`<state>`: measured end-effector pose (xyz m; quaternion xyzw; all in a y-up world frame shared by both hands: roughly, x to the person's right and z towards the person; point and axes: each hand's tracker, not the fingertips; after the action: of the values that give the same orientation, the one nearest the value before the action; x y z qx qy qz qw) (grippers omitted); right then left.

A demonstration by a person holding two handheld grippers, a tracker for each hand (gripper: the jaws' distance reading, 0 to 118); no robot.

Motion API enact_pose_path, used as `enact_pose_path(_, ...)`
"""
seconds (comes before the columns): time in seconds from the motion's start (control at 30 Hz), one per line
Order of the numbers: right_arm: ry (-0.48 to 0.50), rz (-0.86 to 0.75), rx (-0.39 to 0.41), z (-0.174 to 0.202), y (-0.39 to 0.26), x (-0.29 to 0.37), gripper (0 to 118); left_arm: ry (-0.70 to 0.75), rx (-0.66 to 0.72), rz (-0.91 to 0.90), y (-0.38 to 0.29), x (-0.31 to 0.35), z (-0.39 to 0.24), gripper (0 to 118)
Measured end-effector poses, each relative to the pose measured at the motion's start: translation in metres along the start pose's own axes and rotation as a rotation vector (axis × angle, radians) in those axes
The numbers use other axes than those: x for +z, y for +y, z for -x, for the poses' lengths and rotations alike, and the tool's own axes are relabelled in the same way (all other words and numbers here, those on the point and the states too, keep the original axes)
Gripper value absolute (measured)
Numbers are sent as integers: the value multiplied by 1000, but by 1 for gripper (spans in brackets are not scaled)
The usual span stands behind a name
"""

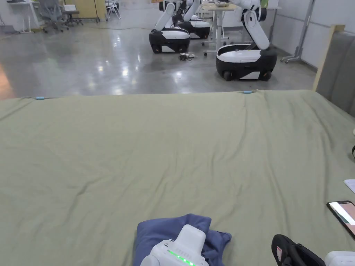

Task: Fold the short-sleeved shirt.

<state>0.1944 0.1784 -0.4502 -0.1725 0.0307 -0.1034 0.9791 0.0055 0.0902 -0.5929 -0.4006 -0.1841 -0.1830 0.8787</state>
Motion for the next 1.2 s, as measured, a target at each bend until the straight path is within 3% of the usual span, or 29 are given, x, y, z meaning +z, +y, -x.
enact_pose_path(0.07, 6, 4, 14, -1, 2, -1, 7, -29, 55, -25, 4, 15, 9, 49)
enact_pose_path(0.2, 24, 23, 34, -5, 2, -6, 7, -181, 315, -251, 10, 80, 57, 67)
enact_pose_path(0.3, 46, 53, 16, -9, 0, -14, 8, -259, 477, -300, 4, 95, 100, 76)
enact_pose_path(0.43, 74, 80, -4, -6, -3, -24, 8, -359, 767, -172, -23, 55, 138, 76)
enact_pose_path(0.5, 91, 99, -23, -4, -5, -29, 8, -513, 862, -79, -38, 25, 134, 75)
enact_pose_path(0.57, 96, 113, -24, -2, -7, -34, 8, -561, 870, -61, -43, 15, 113, 66)
enact_pose_path(0.67, 84, 130, -11, 1, -9, -36, 8, -532, 670, -137, -28, 19, 61, 66)
enact_pose_path(0.73, 77, 141, -8, 2, -9, -39, 8, -596, 616, -67, -16, 5, 39, 67)
enact_pose_path(0.8, 70, 154, -3, 4, -8, -43, 8, -498, 560, -53, -12, -1, 24, 67)
enact_pose_path(0.87, 76, 163, -6, 8, -7, -49, 8, -519, 569, -67, -14, 1, 33, 66)
enact_pose_path(1.0, 176, 239, -31, 28, -14, -81, 8, -538, 624, -110, -29, 28, 67, 66)
enact_pose_path(1.2, 289, 393, -199, 41, -51, -142, 8, -429, 715, -211, -78, 67, 154, 71)
